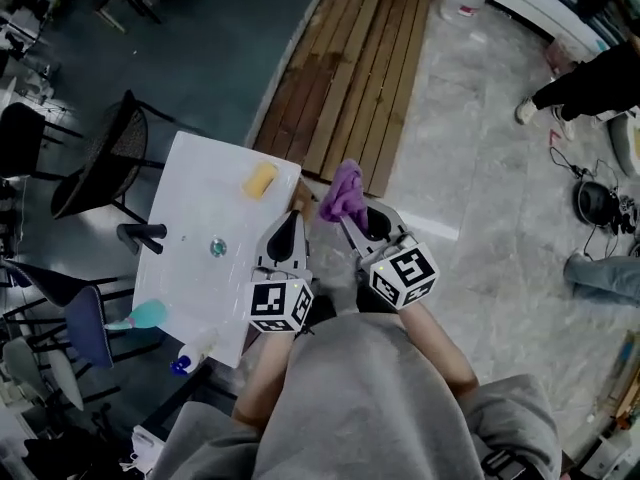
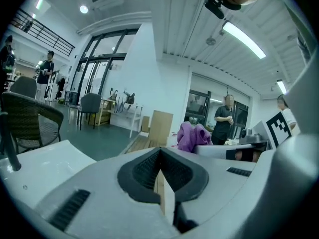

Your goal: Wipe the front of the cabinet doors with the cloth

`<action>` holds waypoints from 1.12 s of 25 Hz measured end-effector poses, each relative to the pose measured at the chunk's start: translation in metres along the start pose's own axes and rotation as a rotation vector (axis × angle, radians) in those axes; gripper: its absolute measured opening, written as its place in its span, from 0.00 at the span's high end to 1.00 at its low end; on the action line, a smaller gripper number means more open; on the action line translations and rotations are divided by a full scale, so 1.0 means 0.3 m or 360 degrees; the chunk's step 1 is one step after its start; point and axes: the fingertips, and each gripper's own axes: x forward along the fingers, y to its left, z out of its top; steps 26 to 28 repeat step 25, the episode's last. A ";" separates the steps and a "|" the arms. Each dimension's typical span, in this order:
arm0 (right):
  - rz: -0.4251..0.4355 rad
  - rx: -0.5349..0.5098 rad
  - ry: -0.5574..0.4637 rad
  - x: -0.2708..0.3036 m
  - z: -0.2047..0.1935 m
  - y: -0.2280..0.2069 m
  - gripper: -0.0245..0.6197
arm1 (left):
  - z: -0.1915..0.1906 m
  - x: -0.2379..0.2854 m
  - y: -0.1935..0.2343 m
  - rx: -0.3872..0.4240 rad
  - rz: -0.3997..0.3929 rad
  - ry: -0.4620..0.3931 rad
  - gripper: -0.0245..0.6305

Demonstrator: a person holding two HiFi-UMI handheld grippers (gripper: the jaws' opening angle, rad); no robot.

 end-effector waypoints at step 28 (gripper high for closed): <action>0.0181 -0.0217 -0.0290 -0.006 0.247 0.217 0.85 | 0.229 -0.147 -0.005 0.0221 -0.0041 -0.0310 0.95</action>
